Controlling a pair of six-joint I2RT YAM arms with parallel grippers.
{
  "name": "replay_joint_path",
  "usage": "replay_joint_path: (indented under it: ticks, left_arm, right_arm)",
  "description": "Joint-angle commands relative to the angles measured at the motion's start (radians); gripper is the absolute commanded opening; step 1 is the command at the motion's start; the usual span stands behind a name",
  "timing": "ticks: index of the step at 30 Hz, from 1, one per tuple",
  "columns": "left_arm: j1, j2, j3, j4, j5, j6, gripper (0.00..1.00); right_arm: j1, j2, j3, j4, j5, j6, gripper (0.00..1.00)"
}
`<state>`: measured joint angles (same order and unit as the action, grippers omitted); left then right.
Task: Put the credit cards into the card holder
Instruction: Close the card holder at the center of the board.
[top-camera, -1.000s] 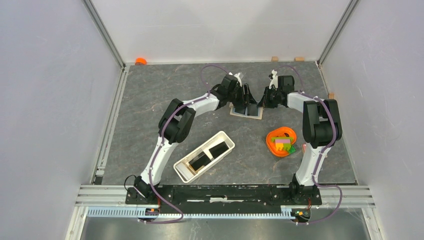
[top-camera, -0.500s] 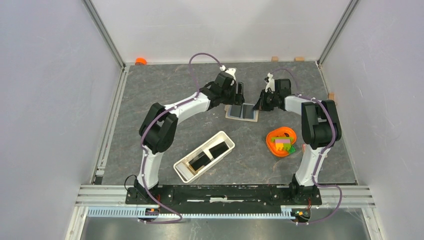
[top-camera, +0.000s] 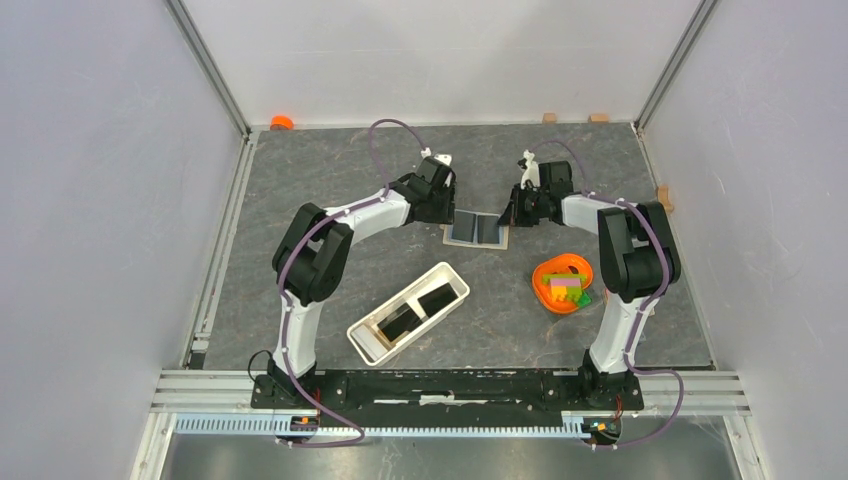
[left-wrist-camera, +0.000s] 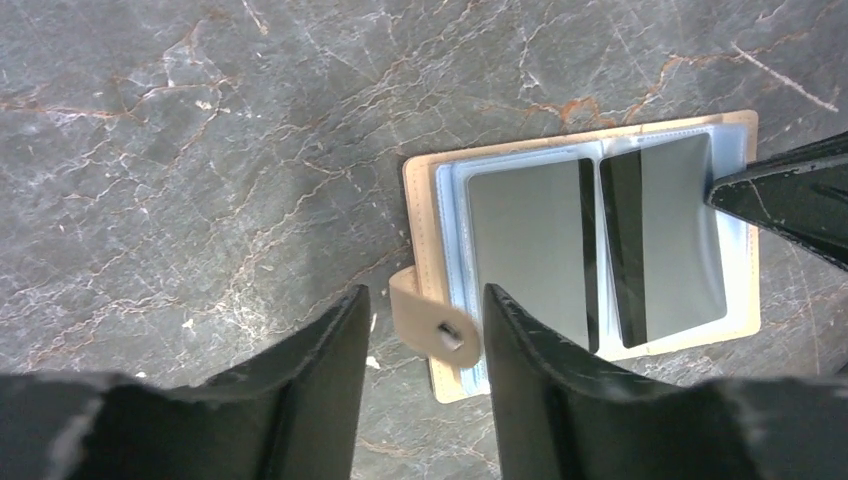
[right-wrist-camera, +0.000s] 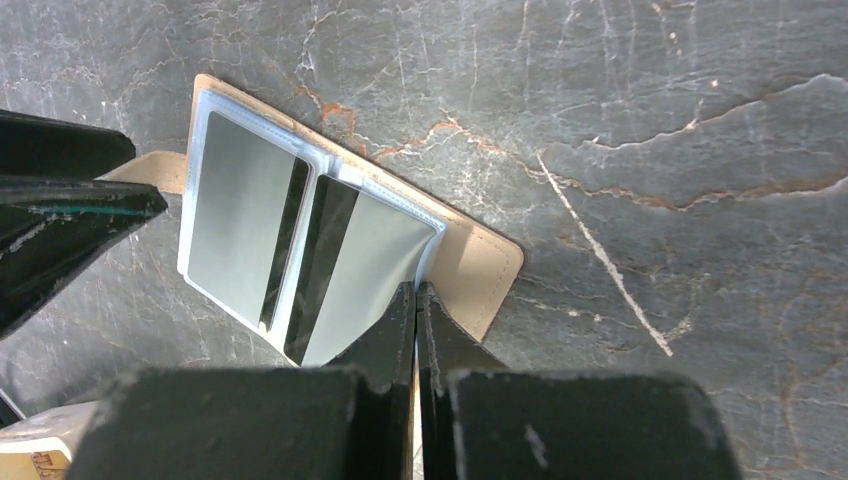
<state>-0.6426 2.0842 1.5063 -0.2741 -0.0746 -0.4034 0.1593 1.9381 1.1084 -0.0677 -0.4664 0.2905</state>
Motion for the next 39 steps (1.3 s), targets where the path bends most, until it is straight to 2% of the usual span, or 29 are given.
replay_joint_path:
  ticks: [1,4,5,7,9,12,16,19,28,34,39]
  left_arm:
    - [0.004,0.008,-0.006,0.022,0.008,-0.004,0.39]
    - [0.006,-0.008,-0.023,0.009,-0.018,-0.014,0.08]
    - [0.008,-0.02,-0.032,0.009,-0.021,-0.015,0.03]
    - [0.012,-0.049,-0.048,0.007,-0.015,-0.018,0.02]
    - [0.018,-0.085,-0.06,0.0,-0.005,-0.021,0.02]
    - [0.029,-0.146,-0.087,0.0,0.028,-0.028,0.02]
    - [0.062,-0.197,-0.096,-0.013,0.163,-0.048,0.02]
    - [0.084,-0.228,-0.107,-0.023,0.212,-0.056,0.02]
    - [0.098,-0.246,-0.027,-0.099,0.318,-0.052,0.02]
    - [0.058,-0.201,0.029,-0.133,0.284,-0.06,0.02]
    - [0.021,-0.182,0.092,-0.17,0.222,-0.062,0.02]
  right_arm:
    - [0.016,-0.022,-0.026,-0.041,0.03,-0.016,0.0]
    - [0.022,-0.029,-0.03,-0.041,0.035,-0.017,0.0]
    - [0.023,-0.033,-0.031,-0.041,0.035,-0.016,0.0]
    - [0.025,-0.041,-0.032,-0.042,0.04,-0.015,0.02]
    - [0.026,-0.049,-0.032,-0.043,0.038,-0.015,0.08]
    - [0.026,-0.073,-0.036,-0.043,0.039,-0.018,0.23]
    - [0.026,-0.117,-0.048,-0.038,0.041,-0.026,0.45]
    - [0.026,-0.172,-0.071,-0.028,0.062,-0.027,0.59]
    - [0.018,-0.387,-0.193,-0.009,0.277,-0.041,0.98]
    - [-0.039,-0.578,-0.386,0.19,0.227,0.075,0.98]
    - [-0.038,-0.656,-0.376,0.088,0.416,0.046,0.98]
